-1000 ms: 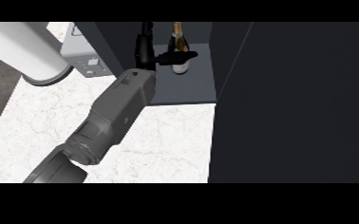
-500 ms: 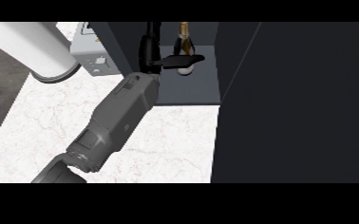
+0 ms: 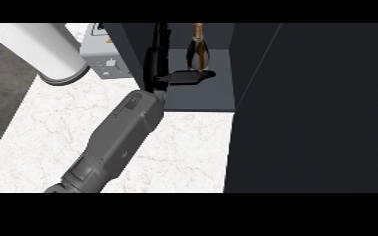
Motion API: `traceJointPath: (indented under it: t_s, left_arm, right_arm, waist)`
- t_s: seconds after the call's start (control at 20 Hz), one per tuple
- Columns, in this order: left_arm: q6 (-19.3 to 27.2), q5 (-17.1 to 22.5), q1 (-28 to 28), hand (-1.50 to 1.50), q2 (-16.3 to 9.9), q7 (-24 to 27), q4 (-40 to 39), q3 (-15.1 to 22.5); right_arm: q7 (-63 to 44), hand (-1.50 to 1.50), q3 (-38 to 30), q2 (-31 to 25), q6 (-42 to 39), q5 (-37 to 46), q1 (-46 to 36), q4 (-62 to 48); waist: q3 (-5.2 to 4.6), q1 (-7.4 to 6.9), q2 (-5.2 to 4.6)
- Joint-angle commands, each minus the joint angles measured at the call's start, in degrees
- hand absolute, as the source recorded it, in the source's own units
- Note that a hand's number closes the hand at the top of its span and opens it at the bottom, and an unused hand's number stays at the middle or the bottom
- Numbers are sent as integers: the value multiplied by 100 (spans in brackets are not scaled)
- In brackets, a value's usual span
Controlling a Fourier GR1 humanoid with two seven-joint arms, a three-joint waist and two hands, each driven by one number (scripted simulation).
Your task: Pick up the wine, place it into the cabinet and close the cabinet
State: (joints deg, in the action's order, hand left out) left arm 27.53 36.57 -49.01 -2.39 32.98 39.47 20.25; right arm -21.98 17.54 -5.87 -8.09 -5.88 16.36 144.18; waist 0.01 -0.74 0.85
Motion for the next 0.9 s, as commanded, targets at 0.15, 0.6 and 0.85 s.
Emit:
traceJointPath:
  t_s: [0.15,0.6,0.85]
  left_arm:
    - [145,-106,1411,-150,-87,-458,1902,593]
    - [625,-534,3074,-150,-510,-540,4042,1289]
    - [1164,-912,4098,-150,-506,-473,5214,1900]
  right_arm:
    - [-309,-150,97,-31,175,-120,269,1098]
    - [-676,-150,-93,-325,142,-488,83,1370]
    - [-693,-150,9,-357,169,-337,121,1351]
  waist:
    - [0,-95,52]
    - [-1,12,-26]
    - [-3,49,-38]
